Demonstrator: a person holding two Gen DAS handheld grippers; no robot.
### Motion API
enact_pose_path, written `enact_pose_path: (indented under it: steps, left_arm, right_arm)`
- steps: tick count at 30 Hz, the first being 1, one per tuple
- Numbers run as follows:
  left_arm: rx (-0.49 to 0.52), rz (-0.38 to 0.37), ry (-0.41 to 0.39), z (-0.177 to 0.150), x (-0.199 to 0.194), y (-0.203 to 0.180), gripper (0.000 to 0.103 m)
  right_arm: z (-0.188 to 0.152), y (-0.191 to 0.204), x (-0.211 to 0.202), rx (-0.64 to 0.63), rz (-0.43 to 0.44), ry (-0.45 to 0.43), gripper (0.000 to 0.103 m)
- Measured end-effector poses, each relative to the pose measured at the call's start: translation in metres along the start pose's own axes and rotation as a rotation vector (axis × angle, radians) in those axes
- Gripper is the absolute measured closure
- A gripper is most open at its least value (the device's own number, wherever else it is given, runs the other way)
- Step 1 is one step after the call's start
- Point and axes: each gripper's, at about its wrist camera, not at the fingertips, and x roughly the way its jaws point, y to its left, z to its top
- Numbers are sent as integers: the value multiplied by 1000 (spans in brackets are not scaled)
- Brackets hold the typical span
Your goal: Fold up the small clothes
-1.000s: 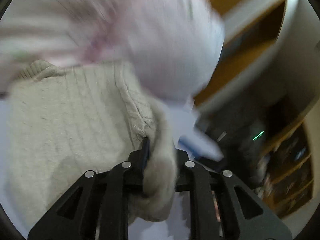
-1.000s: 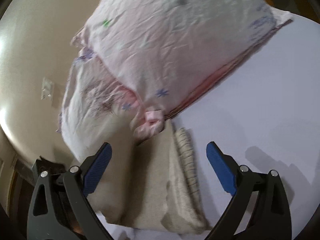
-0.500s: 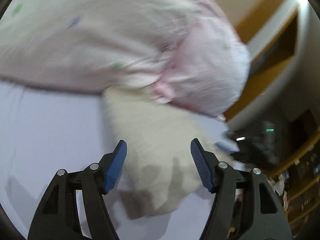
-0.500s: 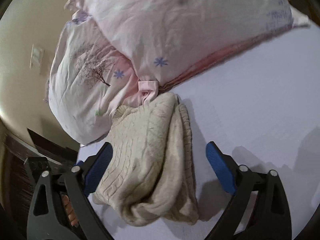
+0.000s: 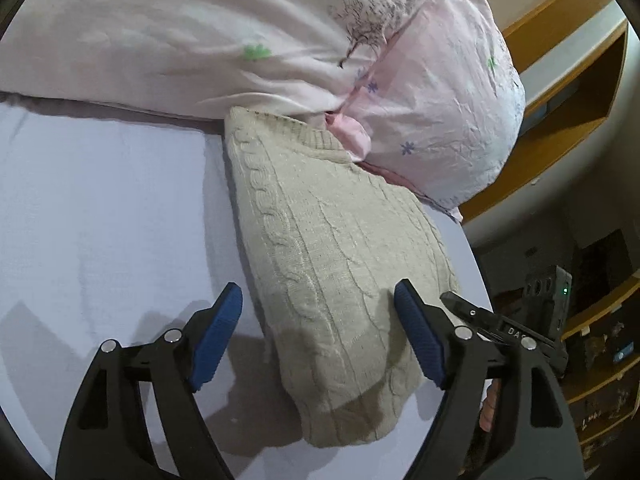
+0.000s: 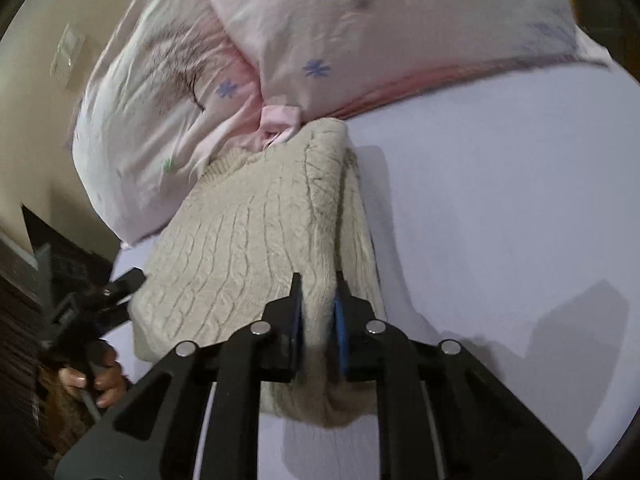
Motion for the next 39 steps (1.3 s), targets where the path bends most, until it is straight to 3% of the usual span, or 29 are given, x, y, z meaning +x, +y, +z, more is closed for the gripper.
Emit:
enact_pose_path:
  steps: [2,3,4,8,9,11,12,13,15,16,18,20,23,25,28,31,34,35,36,37,39]
  left_arm:
    - [10,10,-8,2,4,-3,22]
    - [12,9,-9,2,5,-4,21]
    - [15,10,-6,3,9,-6,20]
    - [-4,25,13,3,26,-4,16]
    - [-22,9,23,2,30,-1,16]
    - [-48,-37,32,1,36,3,18]
    - [-44,-46,31,2,36,4,29]
    - [-35,-45,36,2,35,5,36]
    - [-29,-85,39,3,24,10,56]
    - [-23,-98,39,4,17,12,58]
    - [22,-96,21,0,-5,16,59]
    - [86,-47,-38,-7,-36,23,59]
    - [145,72,-72,-12,-57,36,53]
    - [157,137,-63,-19,-62,42,50]
    - [235,212,-175,-35,-91,26,49]
    - [335,141,-244,-55,-108,-8,48]
    - [429,92,-196,-72,-89,-35,44]
    - [448,107,-148,-77,-75,-38,44]
    - [458,153,-75,-83,-56,-35,46]
    - [457,165,-30,-89,-46,-31,48]
    - [475,178,-26,-98,-42,-28,48]
  right_arm:
    - [4,-1,-5,22,-11,-28,43]
    - [8,-2,-7,36,-14,-46,12]
    - [11,-3,-8,33,1,-53,7]
    - [22,-11,23,74,56,62,10]
    - [23,-13,28,84,60,84,19]
    - [18,-17,34,92,114,94,47]
    - [16,-18,35,107,158,109,65]
    - [15,-18,34,115,173,99,71]
    - [12,-4,28,63,172,71,73]
    - [10,5,25,39,181,67,74]
    - [5,25,23,-10,217,78,74]
    - [-4,50,33,-81,221,108,74]
    - [-14,82,52,-199,114,142,64]
    - [-16,94,36,-232,40,50,56]
    - [-21,109,-6,-281,22,-107,49]
    - [-35,135,-19,-395,15,-128,48]
    - [-52,159,9,-540,-59,-49,50]
    - [-57,158,27,-560,-181,-5,50]
    - [-60,151,35,-554,-239,19,52]
    - [-60,143,38,-530,-246,21,48]
    - [-60,125,35,-456,-259,31,26]
